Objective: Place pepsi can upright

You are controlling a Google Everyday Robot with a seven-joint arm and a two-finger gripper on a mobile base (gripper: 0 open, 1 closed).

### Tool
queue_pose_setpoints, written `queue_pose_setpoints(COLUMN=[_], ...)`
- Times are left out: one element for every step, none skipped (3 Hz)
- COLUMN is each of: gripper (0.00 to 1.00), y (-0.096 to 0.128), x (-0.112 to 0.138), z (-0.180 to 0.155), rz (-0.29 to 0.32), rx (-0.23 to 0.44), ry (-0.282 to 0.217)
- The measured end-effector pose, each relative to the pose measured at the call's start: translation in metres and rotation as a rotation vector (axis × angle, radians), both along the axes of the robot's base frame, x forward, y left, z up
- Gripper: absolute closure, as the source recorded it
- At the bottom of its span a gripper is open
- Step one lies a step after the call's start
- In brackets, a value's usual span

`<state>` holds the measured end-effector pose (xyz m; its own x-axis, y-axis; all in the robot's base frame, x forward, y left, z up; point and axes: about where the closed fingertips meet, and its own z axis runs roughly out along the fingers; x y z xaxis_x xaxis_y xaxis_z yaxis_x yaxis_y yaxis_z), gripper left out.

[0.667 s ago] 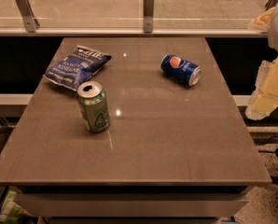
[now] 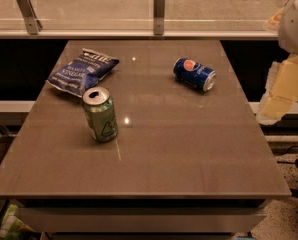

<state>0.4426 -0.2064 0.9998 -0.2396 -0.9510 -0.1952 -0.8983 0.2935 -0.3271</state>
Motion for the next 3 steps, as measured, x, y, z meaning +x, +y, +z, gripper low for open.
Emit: queue_pose_setpoints(gripper=[0.0, 0.0, 0.0], y=[0.008, 0.011, 0.015], x=[0.009, 0.018, 0.03], z=[0.001, -0.001, -0.009], rz=[-0.075, -0.173, -0.264], rx=[-0.064, -0.122, -0.166], ry=[0.014, 0.024, 0.046])
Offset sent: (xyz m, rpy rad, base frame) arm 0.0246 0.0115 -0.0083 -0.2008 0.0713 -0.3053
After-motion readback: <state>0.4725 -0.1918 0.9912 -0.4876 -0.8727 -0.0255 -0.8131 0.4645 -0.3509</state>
